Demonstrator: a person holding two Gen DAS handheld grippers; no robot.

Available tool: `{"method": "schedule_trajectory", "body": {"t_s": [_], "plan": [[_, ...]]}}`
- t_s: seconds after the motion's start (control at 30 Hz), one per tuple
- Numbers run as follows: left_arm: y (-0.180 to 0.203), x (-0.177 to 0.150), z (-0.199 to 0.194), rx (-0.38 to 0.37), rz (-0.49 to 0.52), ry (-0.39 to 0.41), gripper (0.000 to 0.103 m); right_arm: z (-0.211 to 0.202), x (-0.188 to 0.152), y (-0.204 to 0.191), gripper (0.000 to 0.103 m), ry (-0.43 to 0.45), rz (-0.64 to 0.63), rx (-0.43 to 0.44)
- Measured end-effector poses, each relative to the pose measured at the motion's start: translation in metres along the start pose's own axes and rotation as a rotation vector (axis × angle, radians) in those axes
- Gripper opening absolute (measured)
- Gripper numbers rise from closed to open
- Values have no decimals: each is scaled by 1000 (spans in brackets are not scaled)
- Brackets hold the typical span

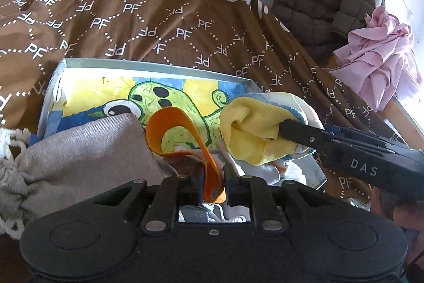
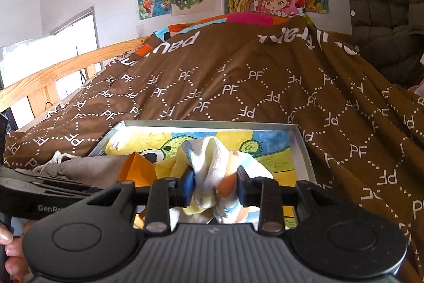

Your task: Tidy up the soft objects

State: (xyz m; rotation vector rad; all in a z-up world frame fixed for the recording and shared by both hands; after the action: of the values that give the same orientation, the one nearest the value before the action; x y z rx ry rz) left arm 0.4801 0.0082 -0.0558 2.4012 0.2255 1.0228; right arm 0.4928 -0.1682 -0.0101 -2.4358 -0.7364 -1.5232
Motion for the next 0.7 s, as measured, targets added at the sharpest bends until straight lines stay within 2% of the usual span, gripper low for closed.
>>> {"method": "schedule_trajectory", "body": {"t_s": [0.3,0.4,0.5,0.57,0.7], "plan": [[1,-5,-10,27,-7,11,23,-11,2,-7,53,-8,-24,8],[2,-5,-15,32,0,14,28,-16,4,-7,59,-2,-33,4],[3,-5,-21,36,2,29,37,-22,5,-7,65,6,-29,0],[3,-5,-25,44,3,41,48,-28,5,-6,70,14,-21,-6],[4,-6,-40,57,29,88,63,-40,1,-2,75,22,0,-29]]}}
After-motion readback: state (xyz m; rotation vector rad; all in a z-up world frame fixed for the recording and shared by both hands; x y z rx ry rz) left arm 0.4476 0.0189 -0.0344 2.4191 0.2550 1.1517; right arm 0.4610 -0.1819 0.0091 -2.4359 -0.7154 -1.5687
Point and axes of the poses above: each gripper's, at about its wrist camera, not at the fingertips, and z roughly the way its jaws point, y to its right, x to its top, the point moved 6 cm from there along z, roughly the way its jaws point, and after that the axes turned 12 degrees about -z, right-handed, at the moved point
